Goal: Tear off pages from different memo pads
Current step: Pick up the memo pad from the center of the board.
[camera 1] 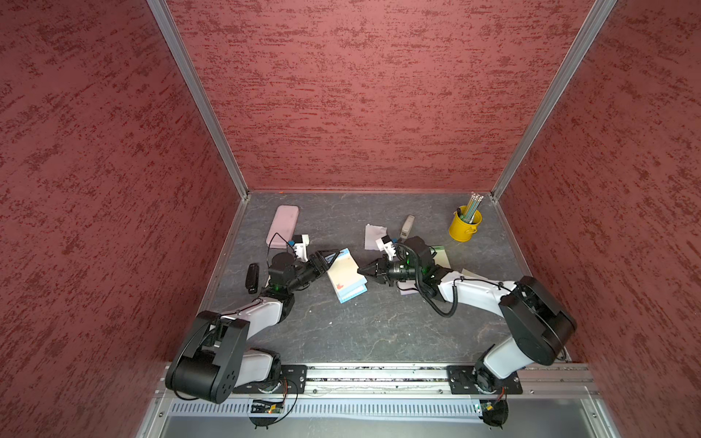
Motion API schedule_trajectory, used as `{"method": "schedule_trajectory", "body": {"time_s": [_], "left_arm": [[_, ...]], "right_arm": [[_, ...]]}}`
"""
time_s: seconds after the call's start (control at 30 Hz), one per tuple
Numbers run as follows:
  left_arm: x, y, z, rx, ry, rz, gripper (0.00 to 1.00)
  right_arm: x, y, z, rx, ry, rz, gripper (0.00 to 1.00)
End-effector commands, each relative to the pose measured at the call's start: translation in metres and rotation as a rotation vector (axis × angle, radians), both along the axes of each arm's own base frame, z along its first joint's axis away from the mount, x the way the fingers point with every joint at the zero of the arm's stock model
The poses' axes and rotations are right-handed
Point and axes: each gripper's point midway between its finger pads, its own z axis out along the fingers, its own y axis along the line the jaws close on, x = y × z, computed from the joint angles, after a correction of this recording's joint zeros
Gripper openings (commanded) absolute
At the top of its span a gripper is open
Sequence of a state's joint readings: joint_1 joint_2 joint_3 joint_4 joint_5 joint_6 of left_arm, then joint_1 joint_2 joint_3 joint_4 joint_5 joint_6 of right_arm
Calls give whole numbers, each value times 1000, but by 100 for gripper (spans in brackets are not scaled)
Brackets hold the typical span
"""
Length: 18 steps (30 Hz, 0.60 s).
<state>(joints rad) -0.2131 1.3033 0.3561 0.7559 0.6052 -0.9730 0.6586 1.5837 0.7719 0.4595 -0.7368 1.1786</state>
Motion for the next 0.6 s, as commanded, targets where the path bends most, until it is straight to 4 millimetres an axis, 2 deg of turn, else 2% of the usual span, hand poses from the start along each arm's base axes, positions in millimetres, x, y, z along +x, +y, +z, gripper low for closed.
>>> {"method": "schedule_trajectory", "body": {"time_s": [0.0,0.2,0.4,0.57], "left_arm": [[-3,-5,12,-10,-27,-63,42],[-9,-8,14,-9,-8,-117,36],[-10,-7,15,-2,3,-140,22],[-8,-3,18,-7,3,-143,17]], "right_arm": [[-1,-5,10,25,-22,-7,0],[-1,-8,7,15,-19,-11,0],[-3,-10,3,-10,-31,-8,0],[-4,-14,-4,-44,-47,-11,0]]}}
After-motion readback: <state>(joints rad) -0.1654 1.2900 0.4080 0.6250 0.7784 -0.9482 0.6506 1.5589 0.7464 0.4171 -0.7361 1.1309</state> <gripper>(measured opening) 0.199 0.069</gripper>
